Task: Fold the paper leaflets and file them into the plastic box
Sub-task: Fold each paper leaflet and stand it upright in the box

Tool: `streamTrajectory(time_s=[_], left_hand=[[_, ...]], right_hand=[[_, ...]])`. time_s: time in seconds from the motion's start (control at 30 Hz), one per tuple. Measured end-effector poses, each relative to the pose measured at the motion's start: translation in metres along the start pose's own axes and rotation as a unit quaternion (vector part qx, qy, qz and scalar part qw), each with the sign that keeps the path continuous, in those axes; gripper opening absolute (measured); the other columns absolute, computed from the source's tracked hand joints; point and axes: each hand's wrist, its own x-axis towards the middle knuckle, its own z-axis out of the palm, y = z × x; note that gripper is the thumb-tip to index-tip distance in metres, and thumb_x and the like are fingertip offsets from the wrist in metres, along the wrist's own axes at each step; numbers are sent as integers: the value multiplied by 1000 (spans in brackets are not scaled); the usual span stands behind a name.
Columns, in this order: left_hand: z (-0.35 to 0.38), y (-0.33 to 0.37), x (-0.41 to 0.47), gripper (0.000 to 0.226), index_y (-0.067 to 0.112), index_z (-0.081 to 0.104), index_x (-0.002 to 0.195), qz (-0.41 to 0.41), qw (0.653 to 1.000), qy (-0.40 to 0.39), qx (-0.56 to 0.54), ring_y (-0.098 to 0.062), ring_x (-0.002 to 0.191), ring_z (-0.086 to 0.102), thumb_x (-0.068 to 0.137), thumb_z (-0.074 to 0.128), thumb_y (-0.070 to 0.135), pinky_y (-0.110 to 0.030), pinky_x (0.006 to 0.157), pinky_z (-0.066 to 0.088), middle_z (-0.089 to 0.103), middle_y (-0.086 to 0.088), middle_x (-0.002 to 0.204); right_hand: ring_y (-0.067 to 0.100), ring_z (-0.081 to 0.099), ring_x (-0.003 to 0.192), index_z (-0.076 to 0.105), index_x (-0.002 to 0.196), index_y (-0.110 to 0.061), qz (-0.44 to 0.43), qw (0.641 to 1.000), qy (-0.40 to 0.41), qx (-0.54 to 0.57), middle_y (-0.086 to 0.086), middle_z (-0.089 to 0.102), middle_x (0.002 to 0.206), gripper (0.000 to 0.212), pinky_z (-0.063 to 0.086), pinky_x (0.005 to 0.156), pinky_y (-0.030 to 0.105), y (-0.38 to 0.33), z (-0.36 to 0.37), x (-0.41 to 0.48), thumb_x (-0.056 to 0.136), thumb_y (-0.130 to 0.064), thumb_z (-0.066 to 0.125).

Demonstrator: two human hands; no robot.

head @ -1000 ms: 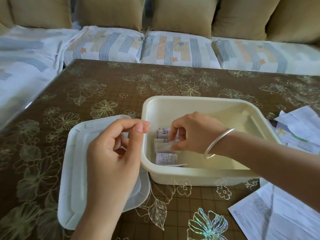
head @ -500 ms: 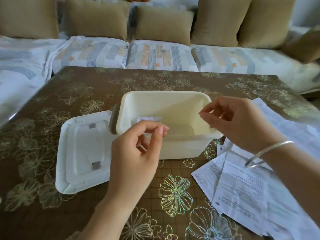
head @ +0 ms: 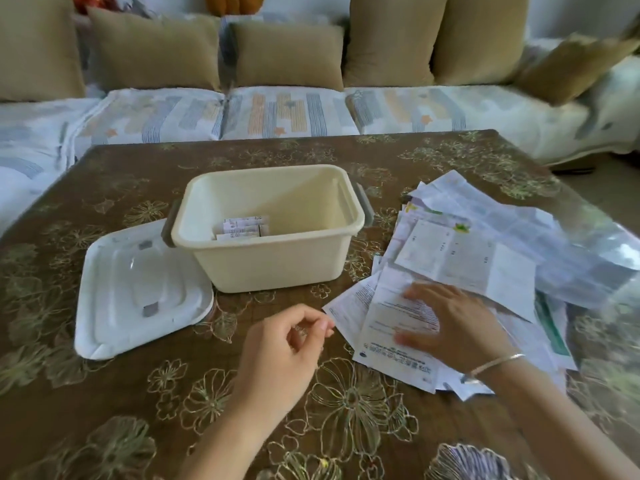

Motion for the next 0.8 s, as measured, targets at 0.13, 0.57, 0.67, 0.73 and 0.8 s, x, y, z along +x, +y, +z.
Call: streamTrajectory(time_s=[0.13, 0.57, 0.67, 0.73, 0.8], left_hand=[[9, 2, -8, 13, 34, 70, 85, -11, 1000, -18, 12, -12, 56, 61, 91, 61, 27, -28, 55, 53, 70, 22, 79], [29, -13, -23, 39, 30, 53, 122, -122, 990, -48, -50, -7, 67, 67, 88, 70, 20, -29, 61, 59, 69, 14, 102], [26, -16, -23, 34, 26, 57, 119, -144, 986, -19, -80, -9, 66, 66, 88, 69, 18, -32, 63, 59, 73, 10, 85], [21, -17, -25, 34, 24, 59, 119, -151, 983, -11, -100, -7, 63, 65, 88, 70, 15, -27, 59, 57, 74, 10, 83], [14, -15, -30, 33, 23, 60, 116, -140, 983, 4, -121, -3, 58, 63, 87, 71, 12, -17, 57, 52, 74, 11, 82]], right_hand=[[6, 38, 133, 41, 137, -36, 0, 998, 57, 21, -16, 42, 144, 64, 26, 110, 28, -4, 16, -10, 81, -64, 55], [5, 35, 134, 31, 142, -38, -64, 989, 32, 126, -17, 40, 145, 66, 25, 110, 25, -46, 34, -44, 85, -71, 34], [8, 52, 117, 39, 137, -37, -60, 971, 37, 229, -14, 51, 134, 52, 47, 93, 28, -52, 40, -49, 91, -60, 31], [8, 55, 104, 46, 131, -35, -22, 961, 83, 261, -15, 52, 123, 38, 49, 83, 28, -55, 40, -51, 95, -44, 42], [6, 55, 89, 53, 121, -34, 33, 952, 138, 272, -15, 56, 115, 32, 48, 75, 27, -57, 37, -53, 91, -44, 49]])
